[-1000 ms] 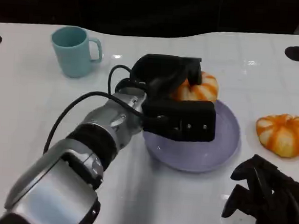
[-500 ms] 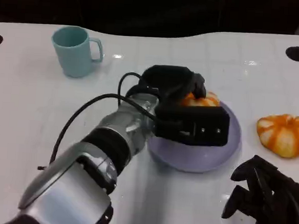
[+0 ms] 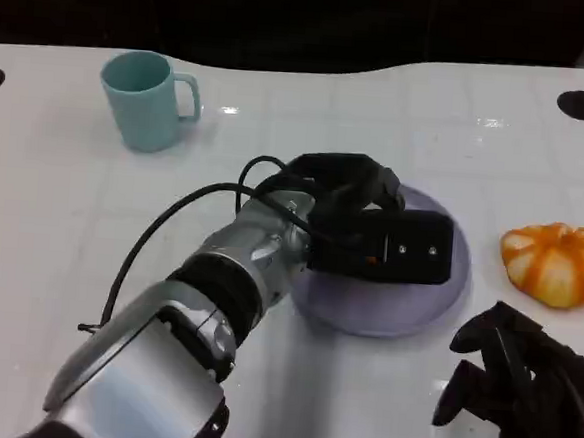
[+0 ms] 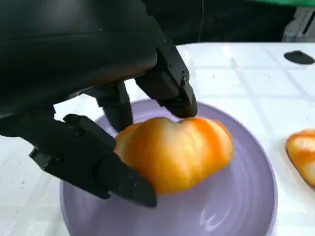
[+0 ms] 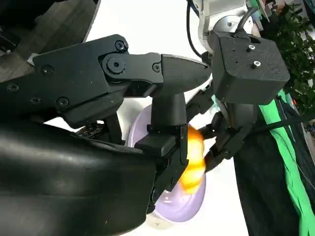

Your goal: Grasp the bread from the table and place it into the plate.

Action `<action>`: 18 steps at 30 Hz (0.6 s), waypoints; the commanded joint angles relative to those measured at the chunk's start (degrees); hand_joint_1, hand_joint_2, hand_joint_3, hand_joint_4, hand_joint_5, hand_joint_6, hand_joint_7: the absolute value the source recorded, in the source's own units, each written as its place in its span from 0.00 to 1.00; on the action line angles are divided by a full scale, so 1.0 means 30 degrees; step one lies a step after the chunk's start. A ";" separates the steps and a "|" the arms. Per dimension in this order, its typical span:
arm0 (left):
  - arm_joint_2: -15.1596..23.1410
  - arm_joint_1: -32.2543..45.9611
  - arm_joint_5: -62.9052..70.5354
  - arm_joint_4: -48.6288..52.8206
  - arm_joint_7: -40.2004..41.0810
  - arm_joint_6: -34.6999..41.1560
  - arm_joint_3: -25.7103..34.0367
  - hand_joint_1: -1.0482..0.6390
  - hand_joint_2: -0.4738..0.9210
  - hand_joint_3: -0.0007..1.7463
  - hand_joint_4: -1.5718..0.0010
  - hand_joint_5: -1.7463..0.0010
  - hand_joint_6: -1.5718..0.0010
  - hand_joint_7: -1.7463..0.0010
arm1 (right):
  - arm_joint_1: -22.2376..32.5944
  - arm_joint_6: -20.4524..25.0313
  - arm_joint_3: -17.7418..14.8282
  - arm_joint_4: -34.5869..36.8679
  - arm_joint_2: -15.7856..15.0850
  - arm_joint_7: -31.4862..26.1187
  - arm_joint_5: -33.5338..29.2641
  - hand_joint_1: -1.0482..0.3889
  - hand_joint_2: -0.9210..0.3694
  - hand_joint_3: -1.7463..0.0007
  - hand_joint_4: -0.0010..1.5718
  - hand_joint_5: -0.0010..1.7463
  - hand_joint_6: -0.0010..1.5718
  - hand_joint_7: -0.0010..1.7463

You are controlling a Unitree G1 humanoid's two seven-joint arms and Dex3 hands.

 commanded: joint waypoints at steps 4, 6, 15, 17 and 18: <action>0.0172 -0.0849 0.0622 0.0141 -0.1536 0.0911 -0.0738 0.18 1.00 0.17 0.96 0.92 0.91 1.00 | 0.0111 -0.0006 -0.0128 -0.0264 -0.0152 -0.0120 0.0049 0.42 0.00 0.75 0.39 1.00 0.31 0.92; 0.0232 -0.0993 0.0705 0.0119 -0.2077 0.1168 -0.0877 0.15 1.00 0.19 0.99 0.94 0.94 1.00 | 0.0088 -0.0031 -0.0148 -0.0218 -0.0159 -0.0074 0.0082 0.42 0.00 0.75 0.39 1.00 0.31 0.92; 0.0686 -0.1248 0.0464 -0.0071 -0.3073 0.1138 -0.0961 0.07 1.00 0.25 1.00 1.00 0.97 0.99 | 0.0031 -0.0077 -0.0223 -0.0124 -0.0256 0.0020 0.0090 0.42 0.00 0.74 0.39 1.00 0.31 0.92; 0.0877 -0.1245 0.0021 -0.0191 -0.3431 0.0869 -0.0560 0.07 1.00 0.25 1.00 1.00 0.96 0.99 | 0.0039 -0.0094 -0.0255 -0.0108 -0.0241 0.0033 0.0121 0.42 0.00 0.74 0.39 1.00 0.31 0.92; 0.1005 -0.1208 -0.0180 -0.0284 -0.3487 0.0663 -0.0352 0.07 1.00 0.25 1.00 1.00 0.96 0.99 | 0.0030 -0.0067 -0.0309 -0.0071 -0.0213 0.0062 0.0219 0.42 0.00 0.74 0.39 1.00 0.31 0.92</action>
